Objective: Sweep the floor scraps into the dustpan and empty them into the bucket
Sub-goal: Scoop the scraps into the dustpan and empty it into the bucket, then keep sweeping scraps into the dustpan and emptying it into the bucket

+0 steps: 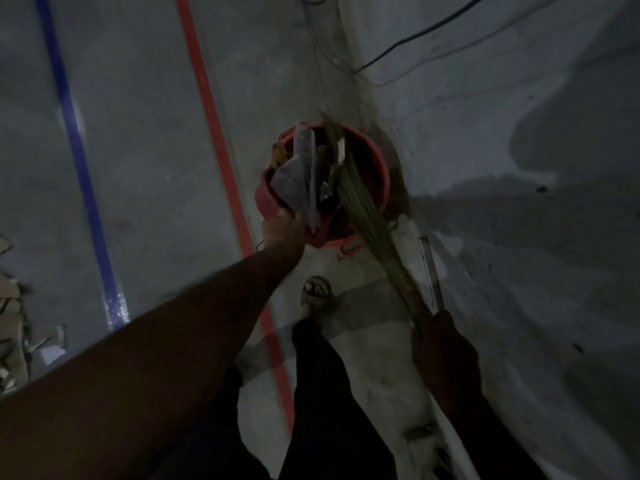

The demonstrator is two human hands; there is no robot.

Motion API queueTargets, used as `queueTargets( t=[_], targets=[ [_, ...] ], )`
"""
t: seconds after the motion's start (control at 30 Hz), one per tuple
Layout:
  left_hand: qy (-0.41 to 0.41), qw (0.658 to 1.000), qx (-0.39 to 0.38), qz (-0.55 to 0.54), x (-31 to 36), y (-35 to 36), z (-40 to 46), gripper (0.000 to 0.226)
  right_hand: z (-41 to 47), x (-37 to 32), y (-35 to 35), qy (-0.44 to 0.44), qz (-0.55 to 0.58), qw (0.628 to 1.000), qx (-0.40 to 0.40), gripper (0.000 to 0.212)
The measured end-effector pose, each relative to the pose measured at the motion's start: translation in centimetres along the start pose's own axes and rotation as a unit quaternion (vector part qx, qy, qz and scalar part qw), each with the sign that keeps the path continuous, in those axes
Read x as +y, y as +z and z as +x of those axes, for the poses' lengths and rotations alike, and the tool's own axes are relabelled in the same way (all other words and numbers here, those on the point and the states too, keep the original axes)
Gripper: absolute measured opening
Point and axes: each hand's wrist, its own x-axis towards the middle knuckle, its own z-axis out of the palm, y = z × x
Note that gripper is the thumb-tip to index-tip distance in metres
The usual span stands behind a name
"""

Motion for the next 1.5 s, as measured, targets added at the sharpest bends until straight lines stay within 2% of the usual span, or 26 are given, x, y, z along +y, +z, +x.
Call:
queueTargets(
  t=[0.17,0.23,0.33,0.43,0.5,0.57,0.6,0.7,0.77,0.83,0.93,1.0,1.07,1.17,1.33,1.5],
  targets=[
    [0.008,1.000,-0.003,-0.004,-0.3,-0.6,-0.9,0.038,-2.2,-0.6,-1.5,0.005,0.025,0.999,0.046,0.046],
    [0.008,1.000,0.001,-0.005,-0.4,-0.4,-1.2,0.037,-2.6,-1.2,-1.6,-0.003,0.025,0.999,0.040,0.043],
    [0.009,1.000,0.008,-0.026,-0.8,0.6,-1.9,0.040,-2.2,-2.7,-1.7,0.025,0.051,0.998,-0.011,0.037],
    [0.010,0.998,0.019,-0.057,-1.5,1.5,-2.8,0.039,-0.2,-3.3,-0.8,-0.028,0.045,0.998,-0.036,0.055],
    [0.005,0.999,0.014,-0.050,-2.1,2.1,-3.4,0.043,1.5,-3.3,-0.5,0.006,0.040,0.997,-0.059,0.036],
    [-0.002,1.000,0.008,-0.022,-2.7,2.6,-3.8,0.048,2.3,-3.3,-0.5,0.036,0.068,0.996,-0.051,0.016],
    [-0.007,1.000,0.006,-0.013,-3.0,2.9,-4.0,0.050,2.2,-2.8,-0.6,0.031,0.068,0.997,-0.035,0.021],
    [-0.018,1.000,-0.005,0.000,-3.6,3.2,-4.7,0.059,1.1,-1.1,-2.0,0.058,0.100,0.990,-0.079,0.050],
    [-0.016,1.000,-0.005,-0.001,-3.5,2.8,-5.5,0.062,-0.5,-0.5,-2.3,0.079,0.086,0.992,-0.055,0.047],
    [-0.023,1.000,0.005,-0.016,-3.4,2.0,-6.3,0.064,-2.4,-0.6,-2.0,0.056,0.063,0.996,-0.025,0.044],
    [-0.036,0.999,0.004,-0.035,-3.4,1.1,-7.8,0.062,-4.3,-0.7,-1.4,0.070,0.086,0.991,-0.072,0.053],
    [-0.043,0.998,0.003,-0.041,-3.6,0.6,-9.3,0.061,-5.1,-1.6,-1.6,0.035,0.096,0.992,-0.074,0.061],
    [-0.058,0.996,0.026,-0.055,-4.0,0.2,-11.3,0.061,-5.3,-2.8,-1.9,0.026,0.112,0.992,-0.056,0.064],
    [-0.081,0.988,0.075,-0.110,-5.4,0.0,-14.9,0.055,-5.5,-4.5,-2.3,0.018,0.140,0.987,-0.072,0.072],
    [-0.105,0.968,0.160,-0.162,-9.6,1.2,-21.8,0.052,-7.6,-8.6,-4.4,-0.057,0.149,0.987,0.028,0.070],
    [-0.156,0.940,0.239,-0.185,-15.3,2.9,-29.6,0.046,-11.5,-14.7,-7.5,-0.155,0.116,0.979,0.071,0.074]
  ],
)
